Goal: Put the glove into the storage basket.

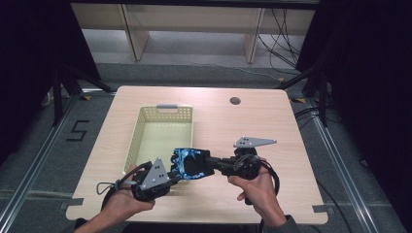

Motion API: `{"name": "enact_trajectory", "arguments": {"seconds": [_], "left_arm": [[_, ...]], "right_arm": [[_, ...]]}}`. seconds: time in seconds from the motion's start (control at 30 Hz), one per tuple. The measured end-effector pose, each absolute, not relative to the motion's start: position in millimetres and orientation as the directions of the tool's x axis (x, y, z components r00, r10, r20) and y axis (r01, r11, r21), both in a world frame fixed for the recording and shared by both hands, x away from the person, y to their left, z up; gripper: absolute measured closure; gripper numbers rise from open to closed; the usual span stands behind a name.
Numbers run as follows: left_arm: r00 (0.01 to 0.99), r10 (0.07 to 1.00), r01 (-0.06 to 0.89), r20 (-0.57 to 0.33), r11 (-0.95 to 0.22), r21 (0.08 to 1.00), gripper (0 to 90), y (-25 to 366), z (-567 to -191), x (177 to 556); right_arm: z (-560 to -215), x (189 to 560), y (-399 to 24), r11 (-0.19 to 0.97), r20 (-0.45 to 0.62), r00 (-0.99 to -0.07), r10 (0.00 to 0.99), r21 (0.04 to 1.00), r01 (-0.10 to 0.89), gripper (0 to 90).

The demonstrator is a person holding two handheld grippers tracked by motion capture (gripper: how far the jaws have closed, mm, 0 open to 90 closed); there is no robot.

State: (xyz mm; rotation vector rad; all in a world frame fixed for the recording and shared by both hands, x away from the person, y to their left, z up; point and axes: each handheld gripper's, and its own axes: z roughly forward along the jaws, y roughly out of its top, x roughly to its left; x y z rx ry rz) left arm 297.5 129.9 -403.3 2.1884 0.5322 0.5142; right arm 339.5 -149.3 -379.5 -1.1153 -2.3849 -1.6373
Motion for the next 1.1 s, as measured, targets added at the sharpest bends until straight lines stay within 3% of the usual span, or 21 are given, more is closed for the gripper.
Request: {"name": "enact_trajectory", "arguments": {"seconds": [0.6, 1.1], "left_arm": [[0.772, 0.607, 0.286, 0.189, -0.597, 0.749, 80.7, 183.2, -407.6, 330.8], [0.750, 0.650, 0.400, 0.124, -0.594, 0.698, 80.7, 219.4, -428.1, 359.0]], "right_arm": [[-391.3, 386.5, -86.2, 0.210, 0.449, -0.738, 0.503, 0.765, 0.609, 87.1], [-420.6, 418.6, -43.8, 0.243, 0.485, -0.702, 0.521, 0.705, 0.667, 87.1]]}}
